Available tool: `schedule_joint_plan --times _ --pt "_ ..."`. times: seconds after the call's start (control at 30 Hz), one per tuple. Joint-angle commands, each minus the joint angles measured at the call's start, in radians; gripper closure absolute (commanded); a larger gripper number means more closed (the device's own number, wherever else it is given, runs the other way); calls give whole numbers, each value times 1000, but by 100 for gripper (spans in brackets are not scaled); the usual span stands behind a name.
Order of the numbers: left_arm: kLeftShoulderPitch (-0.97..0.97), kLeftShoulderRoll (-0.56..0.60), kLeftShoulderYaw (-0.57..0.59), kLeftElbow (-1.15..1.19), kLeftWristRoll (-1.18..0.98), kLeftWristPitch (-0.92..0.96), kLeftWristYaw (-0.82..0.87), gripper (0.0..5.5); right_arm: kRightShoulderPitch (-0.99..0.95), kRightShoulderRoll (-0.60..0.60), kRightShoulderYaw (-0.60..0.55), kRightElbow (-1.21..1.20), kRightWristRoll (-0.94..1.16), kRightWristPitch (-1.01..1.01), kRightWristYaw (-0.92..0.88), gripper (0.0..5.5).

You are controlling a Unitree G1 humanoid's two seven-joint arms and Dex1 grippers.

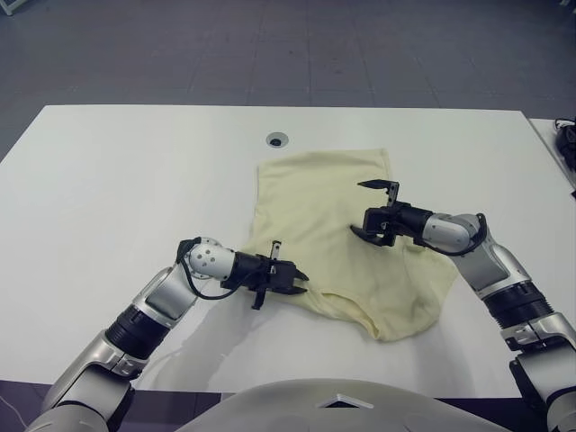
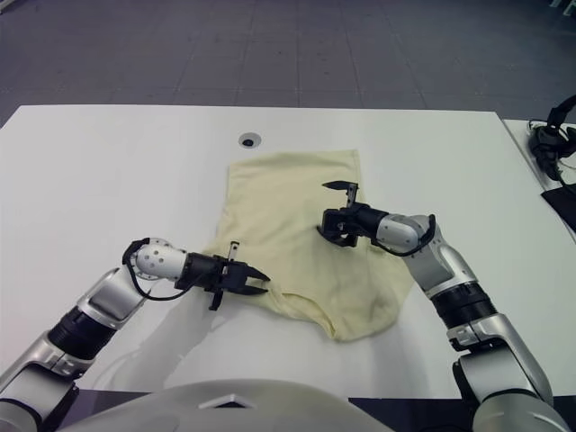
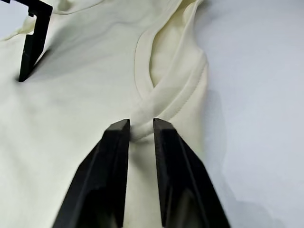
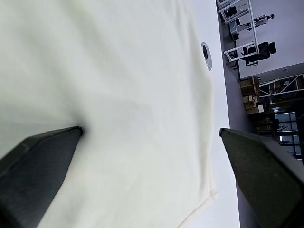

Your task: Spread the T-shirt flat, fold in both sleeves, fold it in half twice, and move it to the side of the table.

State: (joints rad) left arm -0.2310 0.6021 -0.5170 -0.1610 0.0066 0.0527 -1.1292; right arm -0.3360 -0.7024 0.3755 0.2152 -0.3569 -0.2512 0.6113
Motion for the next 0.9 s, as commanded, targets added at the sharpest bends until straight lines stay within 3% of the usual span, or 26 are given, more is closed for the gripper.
schedule_joint_plan --times 0.03,0.43,0.9 --pt "1 -5 -18 14 16 -3 -6 531 72 9 57 51 -56 30 37 10" --pt "9 5 -9 0 3 -9 2 549 74 10 56 48 -54 27 33 10" --pt "89 106 144 -202 -138 50 -17 549 74 10 59 53 -56 27 29 10"
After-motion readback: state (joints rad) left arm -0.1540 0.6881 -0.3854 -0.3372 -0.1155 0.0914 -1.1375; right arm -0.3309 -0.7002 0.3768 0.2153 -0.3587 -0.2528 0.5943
